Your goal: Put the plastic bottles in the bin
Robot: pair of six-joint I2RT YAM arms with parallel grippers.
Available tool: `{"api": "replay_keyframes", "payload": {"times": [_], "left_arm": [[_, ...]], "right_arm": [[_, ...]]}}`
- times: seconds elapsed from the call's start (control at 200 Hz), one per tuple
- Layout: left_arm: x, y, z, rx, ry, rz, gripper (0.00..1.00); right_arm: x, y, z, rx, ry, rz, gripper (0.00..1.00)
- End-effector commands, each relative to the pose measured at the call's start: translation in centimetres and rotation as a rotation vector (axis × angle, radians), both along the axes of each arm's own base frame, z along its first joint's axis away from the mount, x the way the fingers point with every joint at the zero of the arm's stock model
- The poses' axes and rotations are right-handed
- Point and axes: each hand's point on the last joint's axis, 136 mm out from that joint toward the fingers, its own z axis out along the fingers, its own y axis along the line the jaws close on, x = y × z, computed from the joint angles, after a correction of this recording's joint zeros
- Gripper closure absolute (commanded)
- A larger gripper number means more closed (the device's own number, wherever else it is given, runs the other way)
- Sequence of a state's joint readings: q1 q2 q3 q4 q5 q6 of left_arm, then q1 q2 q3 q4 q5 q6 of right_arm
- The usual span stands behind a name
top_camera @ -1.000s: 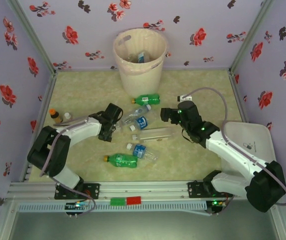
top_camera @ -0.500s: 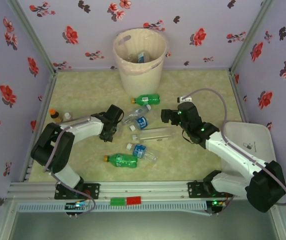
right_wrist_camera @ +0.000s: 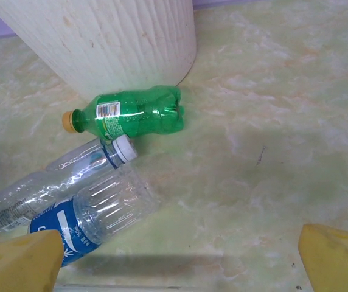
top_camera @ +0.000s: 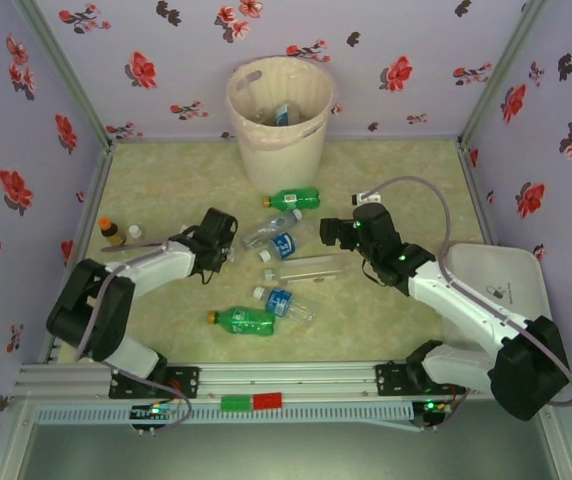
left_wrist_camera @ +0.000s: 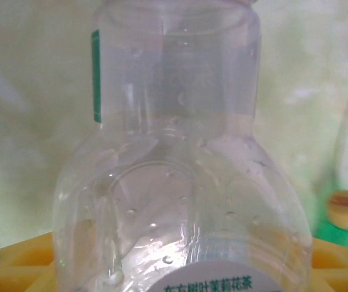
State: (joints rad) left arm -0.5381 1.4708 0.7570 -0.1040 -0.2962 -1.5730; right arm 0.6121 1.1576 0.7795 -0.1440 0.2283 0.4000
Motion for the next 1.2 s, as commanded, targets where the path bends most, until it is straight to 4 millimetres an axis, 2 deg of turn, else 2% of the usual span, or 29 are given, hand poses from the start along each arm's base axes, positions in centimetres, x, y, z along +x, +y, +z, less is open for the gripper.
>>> {"api": "replay_keyframes", "payload": {"times": [0.0, 0.12, 0.32, 0.485, 0.625, 0.705, 0.88, 1.01, 1.035, 1.195], "left_arm": [[2.8, -0.3, 5.8, 0.055, -0.283, -0.117, 0.5], [3.7, -0.7, 11.3, 0.144, -0.453, -0.234, 0.52], [4.6, -2.9, 21.0, 0.346, -0.664, -0.47, 0.52], [5.9, -4.2, 28.0, 0.462, -0.804, -0.548, 0.53], [7.6, -6.5, 33.8, 0.478, -0.942, -0.601, 0.54], [9.0, -8.2, 36.5, 0.471, -1.007, -0.642, 0.54], [12.8, -12.0, 39.8, 0.452, -1.086, -0.723, 0.54], [15.9, -15.1, 39.7, 0.44, -1.087, -0.809, 0.54], [16.8, -15.7, 38.7, 0.433, -1.066, -0.826, 0.54], [20.6, -18.1, 36.7, 0.446, -1.017, -0.884, 0.54]], "right_arm": [[0.4, 0.7, 1.2, 0.029, -0.035, 0.012, 0.0], [0.4, 0.8, 1.3, 0.043, -0.04, 0.011, 0.0], [0.5, 1.2, 1.5, 0.062, -0.05, 0.024, 0.0], [0.5, 1.3, 1.8, 0.068, -0.052, 0.029, 0.0], [0.0, 1.6, 2.0, 0.072, -0.048, 0.058, 0.0], [-0.2, 1.8, 2.0, 0.085, -0.04, 0.072, 0.0], [-1.0, 1.9, 1.6, 0.101, -0.01, 0.089, 0.0], [-1.5, 1.5, 1.5, 0.104, -0.009, 0.085, 0.0], [-1.5, 1.5, 1.6, 0.106, -0.011, 0.085, 0.0], [-1.9, 1.4, 1.9, 0.108, -0.015, 0.093, 0.0]]}}
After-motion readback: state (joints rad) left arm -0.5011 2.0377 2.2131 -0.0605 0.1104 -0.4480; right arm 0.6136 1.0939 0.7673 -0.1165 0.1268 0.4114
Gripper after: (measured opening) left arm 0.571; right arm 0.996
